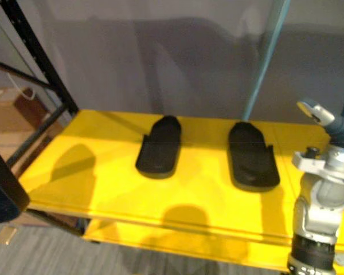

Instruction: Walk over and take plastic housings, then place them on the shelf

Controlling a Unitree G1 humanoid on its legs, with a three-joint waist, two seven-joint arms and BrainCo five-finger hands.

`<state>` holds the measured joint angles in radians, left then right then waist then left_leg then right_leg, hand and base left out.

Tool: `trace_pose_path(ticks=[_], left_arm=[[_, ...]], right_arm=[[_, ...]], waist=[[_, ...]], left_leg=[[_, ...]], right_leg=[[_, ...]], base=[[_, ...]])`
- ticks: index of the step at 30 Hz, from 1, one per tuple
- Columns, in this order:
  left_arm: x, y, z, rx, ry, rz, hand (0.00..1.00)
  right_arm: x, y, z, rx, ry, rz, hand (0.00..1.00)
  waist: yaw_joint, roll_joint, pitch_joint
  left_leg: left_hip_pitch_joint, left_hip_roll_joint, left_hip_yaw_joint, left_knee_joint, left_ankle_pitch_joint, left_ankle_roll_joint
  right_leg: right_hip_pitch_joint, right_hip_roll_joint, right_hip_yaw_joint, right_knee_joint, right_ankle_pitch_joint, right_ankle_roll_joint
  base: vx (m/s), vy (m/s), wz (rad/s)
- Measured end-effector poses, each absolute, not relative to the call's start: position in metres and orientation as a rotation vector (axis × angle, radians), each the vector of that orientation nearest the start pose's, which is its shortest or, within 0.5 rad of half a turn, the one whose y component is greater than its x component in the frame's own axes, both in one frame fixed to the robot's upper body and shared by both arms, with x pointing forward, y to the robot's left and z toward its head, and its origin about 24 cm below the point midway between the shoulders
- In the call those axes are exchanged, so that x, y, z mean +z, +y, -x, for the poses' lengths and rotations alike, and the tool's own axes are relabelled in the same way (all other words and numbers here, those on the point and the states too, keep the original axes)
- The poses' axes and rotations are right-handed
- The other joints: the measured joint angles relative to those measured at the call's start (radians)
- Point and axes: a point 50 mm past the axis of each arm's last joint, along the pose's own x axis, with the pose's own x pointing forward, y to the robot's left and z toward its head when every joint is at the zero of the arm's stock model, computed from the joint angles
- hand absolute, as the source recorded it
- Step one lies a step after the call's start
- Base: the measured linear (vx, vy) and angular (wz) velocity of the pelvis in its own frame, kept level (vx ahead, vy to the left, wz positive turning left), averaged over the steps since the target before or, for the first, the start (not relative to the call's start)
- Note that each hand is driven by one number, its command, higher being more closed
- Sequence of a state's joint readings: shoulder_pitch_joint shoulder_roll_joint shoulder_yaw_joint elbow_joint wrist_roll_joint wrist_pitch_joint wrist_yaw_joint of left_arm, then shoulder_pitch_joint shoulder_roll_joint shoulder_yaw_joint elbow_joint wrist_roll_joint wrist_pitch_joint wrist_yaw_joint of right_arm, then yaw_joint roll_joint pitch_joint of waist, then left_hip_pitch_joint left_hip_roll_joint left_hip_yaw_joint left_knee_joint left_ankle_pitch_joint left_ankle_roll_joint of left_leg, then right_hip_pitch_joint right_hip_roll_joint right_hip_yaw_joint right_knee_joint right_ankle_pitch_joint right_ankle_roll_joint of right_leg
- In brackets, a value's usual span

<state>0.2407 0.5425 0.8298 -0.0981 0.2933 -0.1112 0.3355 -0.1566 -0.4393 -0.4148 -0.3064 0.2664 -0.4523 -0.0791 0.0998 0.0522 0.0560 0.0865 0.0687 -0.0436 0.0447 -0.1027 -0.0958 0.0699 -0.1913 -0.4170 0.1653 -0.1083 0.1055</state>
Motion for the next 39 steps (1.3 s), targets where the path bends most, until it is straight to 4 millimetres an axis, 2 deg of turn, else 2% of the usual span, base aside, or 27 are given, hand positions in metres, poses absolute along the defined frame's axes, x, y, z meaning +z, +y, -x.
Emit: trace_pose_path(ticks=[4,7,8,12,13,14,17,19,23,32,33,34,38,39], left_arm=[[0.157,0.447,-0.136,0.999,0.039,-1.006,1.00],[0.152,0.467,-0.153,0.932,0.198,-1.032,1.00],[0.151,0.468,-0.155,0.923,0.209,-1.034,1.00],[0.147,0.472,-0.183,0.741,0.371,-1.094,1.00],[0.145,0.472,-0.186,0.718,0.396,-1.100,1.00],[0.140,0.472,-0.190,0.675,0.440,-1.099,1.00],[0.139,0.472,-0.197,0.628,0.478,-1.083,1.00],[0.142,0.470,-0.202,0.615,0.467,-1.077,1.00],[0.135,0.467,-0.206,0.545,0.536,-1.146,1.00],[0.117,0.475,-0.194,0.531,0.730,-1.181,1.00],[0.103,0.473,-0.191,0.551,0.774,-1.135,1.00],[0.097,0.472,-0.190,0.554,0.784,-1.123,1.00],[0.090,0.470,-0.188,0.576,0.795,-1.111,1.00],[0.088,0.469,-0.189,0.582,0.784,-1.108,1.00]], right_arm=[[0.230,-0.276,-0.211,-0.254,-0.970,0.258,0.00],[0.225,-0.280,-0.213,-0.244,-0.931,0.260,0.00],[0.224,-0.281,-0.213,-0.244,-0.926,0.260,0.00],[0.218,-0.287,-0.213,-0.249,-0.888,0.247,0.00],[0.218,-0.287,-0.214,-0.249,-0.884,0.248,0.00],[0.215,-0.290,-0.216,-0.257,-0.864,0.240,0.00],[0.210,-0.294,-0.219,-0.268,-0.824,0.214,0.00],[0.204,-0.296,-0.218,-0.272,-0.795,0.212,0.00],[0.199,-0.298,-0.216,-0.260,-0.770,0.211,0.00],[0.200,-0.300,-0.215,-0.274,-0.767,0.210,0.00],[0.202,-0.303,-0.215,-0.278,-0.761,0.201,0.00],[0.202,-0.303,-0.216,-0.277,-0.750,0.204,0.00],[0.205,-0.302,-0.217,-0.273,-0.761,0.205,0.00],[0.209,-0.300,-0.218,-0.267,-0.782,0.200,0.00]], waist=[[-0.015,0.012,-0.006],[-0.036,0.010,-0.007],[-0.037,0.010,-0.007],[-0.074,0.003,-0.006],[-0.082,0.003,-0.006],[-0.102,0.001,-0.005],[-0.125,-0.009,0.008],[-0.128,-0.016,0.016],[-0.137,-0.018,0.026],[-0.139,-0.004,0.069],[-0.139,0.009,0.095],[-0.139,0.011,0.108],[-0.137,0.009,0.122],[-0.138,0.009,0.145]], left_leg=[[-0.004,0.001,0.066,-0.012,0.003,0.003],[-0.003,-0.003,0.110,-0.020,0.005,0.006],[-0.003,-0.004,0.114,-0.021,0.005,0.006],[-0.017,-0.011,0.175,-0.031,0.006,0.007],[-0.015,-0.011,0.189,-0.032,0.006,0.007],[-0.007,-0.009,0.210,-0.034,0.005,0.007],[0.012,-0.002,0.255,-0.038,0.005,0.007],[0.017,0.002,0.271,-0.037,0.005,0.007],[0.017,0.007,0.280,-0.036,0.002,0.005],[0.015,0.024,0.305,-0.002,-0.020,0.004],[0.014,0.025,0.302,0.001,-0.024,0.007],[0.014,0.025,0.302,0.002,-0.024,0.007],[-0.004,0.025,0.300,0.009,-0.024,0.007],[-0.013,0.024,0.300,0.022,-0.024,0.007]], right_leg=[[-0.034,0.006,0.060,-0.023,0.029,0.003],[-0.047,0.010,0.098,-0.052,0.069,0.007],[-0.049,0.010,0.103,-0.055,0.073,0.006],[-0.076,0.023,0.163,-0.115,0.121,0.012],[-0.076,0.025,0.169,-0.120,0.126,0.012],[-0.076,0.028,0.178,-0.124,0.130,0.009],[-0.077,0.036,0.206,-0.124,0.132,0.007],[-0.078,0.038,0.221,-0.126,0.131,0.007],[-0.087,0.046,0.233,-0.132,0.135,0.002],[-0.080,0.064,0.257,-0.157,0.152,-0.005],[-0.073,0.064,0.255,-0.160,0.153,-0.004],[-0.073,0.064,0.255,-0.160,0.154,-0.004],[-0.092,0.064,0.255,-0.157,0.156,-0.004],[-0.095,0.061,0.256,-0.152,0.157,-0.004]], base=[[-0.05,0.027,-0.42],[-0.01,0.039,-0.36],[-0.02,0.045,-0.43],[0.00,0.027,-0.35],[0.03,0.024,-0.36],[0.04,0.014,-0.31],[0.02,0.007,-0.29],[0.00,0.006,-0.24],[0.01,-0.007,-0.10],[-0.02,-0.009,-0.09],[-0.05,-0.008,0.04],[-0.05,-0.006,0.04],[0.00,0.000,0.00],[-0.02,0.003,0.03]])
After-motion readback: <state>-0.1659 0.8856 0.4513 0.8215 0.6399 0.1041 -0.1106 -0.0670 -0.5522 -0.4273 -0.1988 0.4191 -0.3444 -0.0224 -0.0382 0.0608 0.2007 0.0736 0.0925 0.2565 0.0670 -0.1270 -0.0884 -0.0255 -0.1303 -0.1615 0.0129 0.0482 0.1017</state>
